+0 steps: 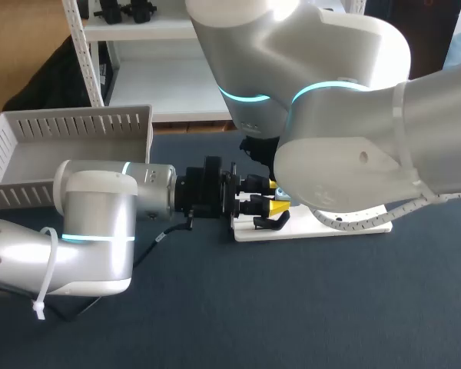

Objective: Pick up each earbud case from the left stands, insert the matching earbuds, close the lid, and place the case in the box.

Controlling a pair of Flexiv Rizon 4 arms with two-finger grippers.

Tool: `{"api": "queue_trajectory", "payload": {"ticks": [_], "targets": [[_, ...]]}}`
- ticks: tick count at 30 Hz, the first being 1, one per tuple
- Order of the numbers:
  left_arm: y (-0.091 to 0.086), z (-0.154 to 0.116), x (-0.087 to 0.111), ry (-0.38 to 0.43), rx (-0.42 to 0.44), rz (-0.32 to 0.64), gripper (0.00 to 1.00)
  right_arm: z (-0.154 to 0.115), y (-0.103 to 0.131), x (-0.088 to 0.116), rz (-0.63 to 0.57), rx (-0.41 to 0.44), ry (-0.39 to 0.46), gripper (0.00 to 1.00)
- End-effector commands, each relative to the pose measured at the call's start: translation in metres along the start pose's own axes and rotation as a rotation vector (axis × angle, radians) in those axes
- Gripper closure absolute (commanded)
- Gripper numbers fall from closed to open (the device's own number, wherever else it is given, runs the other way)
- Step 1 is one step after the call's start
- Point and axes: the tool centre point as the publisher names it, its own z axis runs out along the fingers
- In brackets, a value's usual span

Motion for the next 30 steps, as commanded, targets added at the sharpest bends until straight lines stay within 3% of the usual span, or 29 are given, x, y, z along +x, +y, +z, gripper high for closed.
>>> {"api": "queue_trajectory", "payload": {"ticks": [1,30], "targets": [[-0.001,0.0,0.0,-0.001,-0.005,0.002,1.0,0.004,0.004,-0.002,0.004,0.006,0.001,1.0],[-0.001,0.0,0.0,-0.001,-0.005,0.002,1.0,0.015,0.007,-0.011,0.023,0.021,-0.003,1.0]]}}
